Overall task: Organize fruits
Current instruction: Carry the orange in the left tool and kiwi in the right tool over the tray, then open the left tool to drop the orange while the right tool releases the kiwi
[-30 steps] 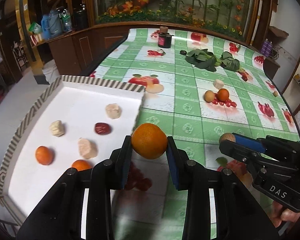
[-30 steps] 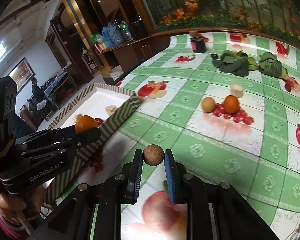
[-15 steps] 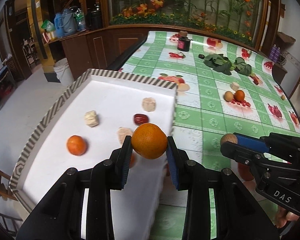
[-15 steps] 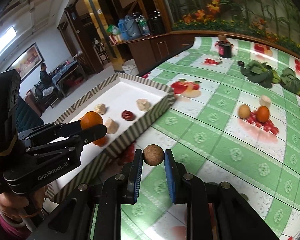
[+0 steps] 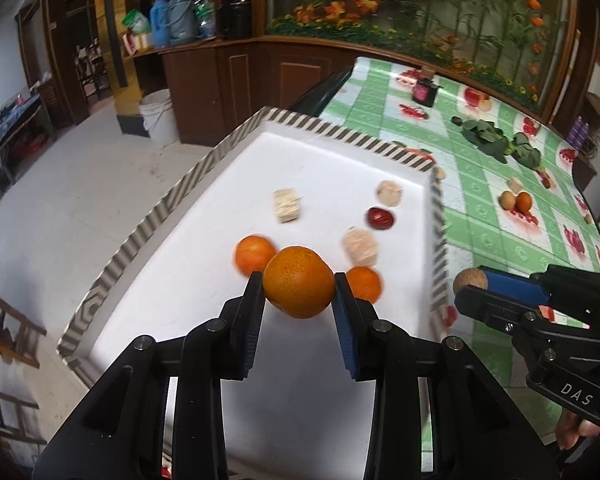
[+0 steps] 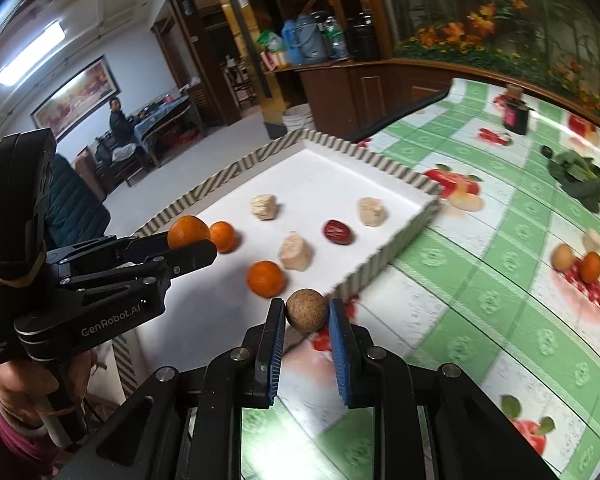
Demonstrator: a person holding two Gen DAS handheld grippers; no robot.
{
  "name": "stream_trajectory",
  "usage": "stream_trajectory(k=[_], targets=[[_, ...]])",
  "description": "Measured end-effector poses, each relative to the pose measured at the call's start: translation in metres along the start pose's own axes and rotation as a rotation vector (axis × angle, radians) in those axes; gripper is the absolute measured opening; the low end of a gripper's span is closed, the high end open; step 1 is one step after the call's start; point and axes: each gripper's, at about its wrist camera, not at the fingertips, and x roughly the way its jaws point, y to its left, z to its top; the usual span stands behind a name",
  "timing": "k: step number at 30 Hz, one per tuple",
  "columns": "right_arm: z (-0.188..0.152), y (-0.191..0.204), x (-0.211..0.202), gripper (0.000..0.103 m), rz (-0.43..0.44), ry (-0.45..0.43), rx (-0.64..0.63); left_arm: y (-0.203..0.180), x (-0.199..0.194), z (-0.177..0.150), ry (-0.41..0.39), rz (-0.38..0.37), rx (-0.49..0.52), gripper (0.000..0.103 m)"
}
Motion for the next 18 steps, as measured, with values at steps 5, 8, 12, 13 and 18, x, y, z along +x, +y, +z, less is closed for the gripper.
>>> stream_trajectory(k=[5, 8, 12, 13, 18], targets=[[0.008, 0.019, 0.023, 0.021, 0.037, 0.040, -0.050, 0.016, 0.011, -0.004, 0.033, 0.014, -0.035, 0.033], [0.010, 0.030, 0.038, 0.021, 0.053, 0.070, -0.079, 0.020, 0.020, -0.004, 0.054, 0.014, -0.049, 0.033], [0.011, 0.040, 0.058, 0.021, 0.059, 0.108, -0.113, 0.025, 0.027, -0.007, 0.077, 0.018, -0.061, 0.033], [0.011, 0.040, 0.060, 0.021, 0.061, 0.114, -0.116, 0.027, 0.029, -0.008, 0.084, 0.024, -0.065, 0.033], [0.012, 0.043, 0.076, 0.021, 0.075, 0.150, -0.136, 0.035, 0.036, -0.008, 0.108, 0.022, -0.097, 0.033]])
